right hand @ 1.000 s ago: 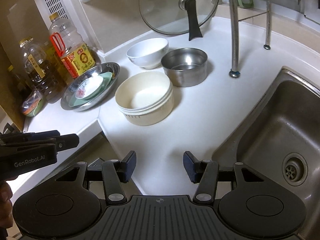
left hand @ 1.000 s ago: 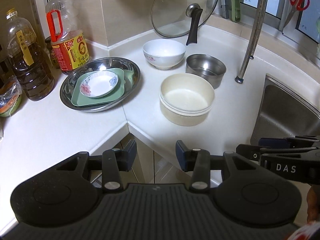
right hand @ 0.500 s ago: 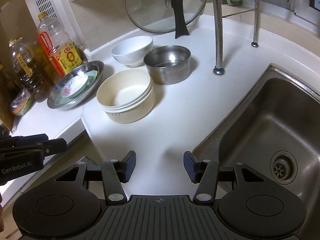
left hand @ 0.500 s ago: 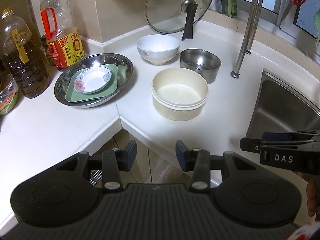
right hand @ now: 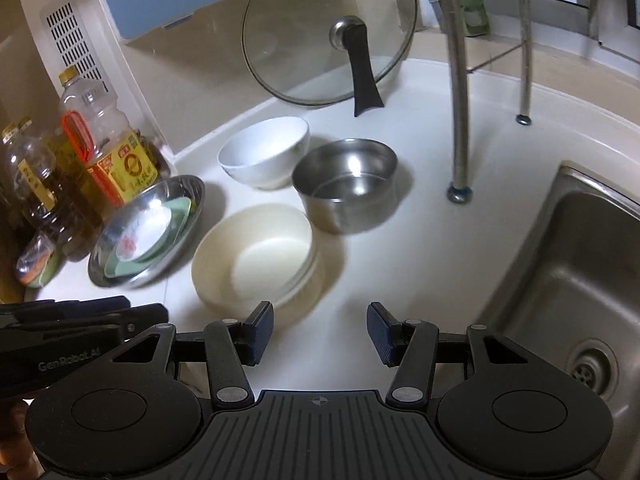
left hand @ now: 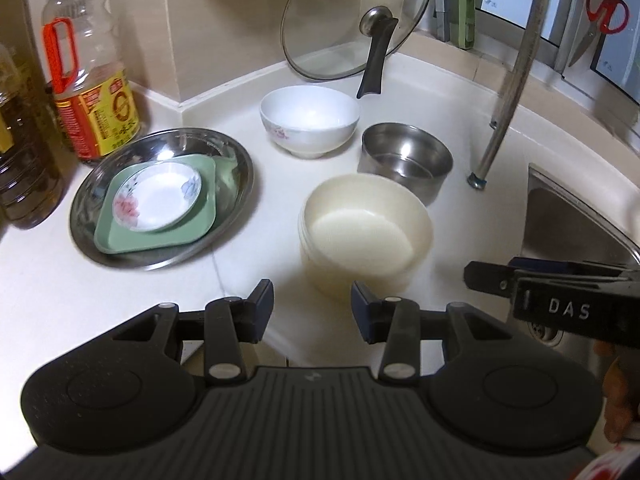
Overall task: Organize plates and bowls
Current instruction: 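Move both grippers to the rim of the cream bowl stack, then close both grippers on the rim of the cream bowls, then lift the cream bowls and lower them into the white floral bowl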
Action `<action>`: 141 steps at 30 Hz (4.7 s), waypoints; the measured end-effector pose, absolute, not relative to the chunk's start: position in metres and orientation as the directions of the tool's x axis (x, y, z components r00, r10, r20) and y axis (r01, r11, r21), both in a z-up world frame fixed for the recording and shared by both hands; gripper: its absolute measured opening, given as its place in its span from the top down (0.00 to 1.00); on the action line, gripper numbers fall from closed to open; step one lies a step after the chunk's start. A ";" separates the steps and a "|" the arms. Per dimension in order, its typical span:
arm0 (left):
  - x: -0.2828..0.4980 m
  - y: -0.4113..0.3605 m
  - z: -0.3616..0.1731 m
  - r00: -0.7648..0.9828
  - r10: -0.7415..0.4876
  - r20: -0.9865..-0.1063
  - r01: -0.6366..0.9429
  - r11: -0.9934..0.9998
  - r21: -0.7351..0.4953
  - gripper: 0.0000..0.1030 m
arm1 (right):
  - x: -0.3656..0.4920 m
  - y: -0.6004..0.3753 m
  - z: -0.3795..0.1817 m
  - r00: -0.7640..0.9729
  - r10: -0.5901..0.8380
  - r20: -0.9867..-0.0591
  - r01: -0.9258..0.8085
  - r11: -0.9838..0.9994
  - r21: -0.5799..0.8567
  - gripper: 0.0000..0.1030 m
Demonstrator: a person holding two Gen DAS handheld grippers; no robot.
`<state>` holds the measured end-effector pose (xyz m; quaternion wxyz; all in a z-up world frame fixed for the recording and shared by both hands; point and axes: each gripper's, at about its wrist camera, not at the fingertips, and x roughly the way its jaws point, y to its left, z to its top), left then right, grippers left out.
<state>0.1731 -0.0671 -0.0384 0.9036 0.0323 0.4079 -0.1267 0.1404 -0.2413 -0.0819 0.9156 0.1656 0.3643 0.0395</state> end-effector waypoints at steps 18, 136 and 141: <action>0.248 -0.075 -0.066 0.574 -0.260 -0.777 0.306 0.948 -0.091 0.68 | 0.207 -0.230 -0.107 0.709 0.155 -0.688 0.108 0.940 0.324 0.56; 0.420 -0.075 -0.045 0.603 -0.253 -0.756 0.298 0.951 -0.081 0.86 | 0.399 -0.235 -0.071 0.686 0.183 -0.704 0.068 0.947 0.313 0.84; 0.416 -0.071 -0.040 0.613 -0.262 -0.745 0.296 0.951 -0.091 0.84 | 0.393 -0.237 -0.067 0.711 0.171 -0.682 0.069 0.948 0.311 0.57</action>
